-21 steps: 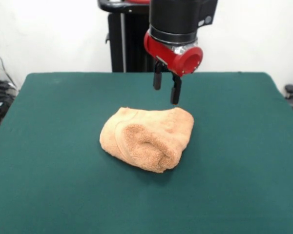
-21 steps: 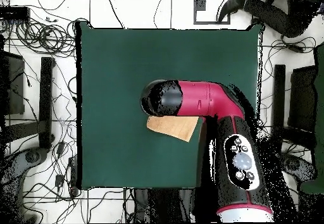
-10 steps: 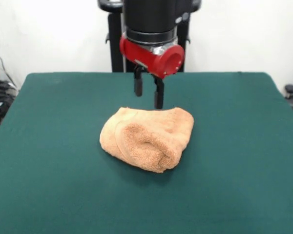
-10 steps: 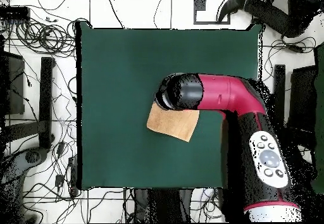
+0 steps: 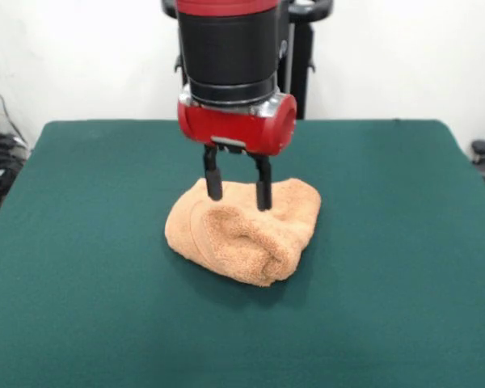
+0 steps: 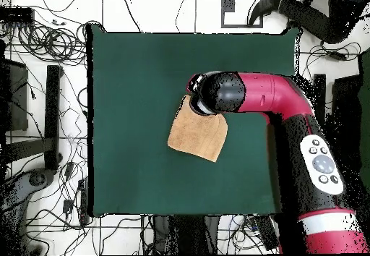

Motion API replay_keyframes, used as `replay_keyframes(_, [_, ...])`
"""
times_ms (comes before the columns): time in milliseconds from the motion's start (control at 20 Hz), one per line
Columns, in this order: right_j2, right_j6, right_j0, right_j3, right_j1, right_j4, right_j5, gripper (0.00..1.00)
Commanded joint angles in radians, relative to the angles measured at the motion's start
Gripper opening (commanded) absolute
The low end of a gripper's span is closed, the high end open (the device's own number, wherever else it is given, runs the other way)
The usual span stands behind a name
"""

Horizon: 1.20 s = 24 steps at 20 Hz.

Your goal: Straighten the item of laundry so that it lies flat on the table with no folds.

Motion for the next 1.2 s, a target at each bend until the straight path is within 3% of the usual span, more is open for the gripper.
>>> replay_keyframes(50, [0.195, -0.443, 0.007, -0.005, 0.101, -0.05, 0.09, 1.0])
replay_keyframes(500, [0.34, -0.79, -0.055, -0.024, 0.174, -0.089, 0.045, 1.0])
replay_keyframes(650, [0.369, -0.851, -0.064, -0.029, 0.189, -0.105, 0.036, 1.0])
replay_keyframes(900, [0.425, -1.035, -0.068, -0.099, 0.249, -0.094, 0.175, 1.0])
replay_keyframes(1200, [0.4, -1.084, -0.04, -0.168, 0.238, -0.084, 0.306, 1.0])
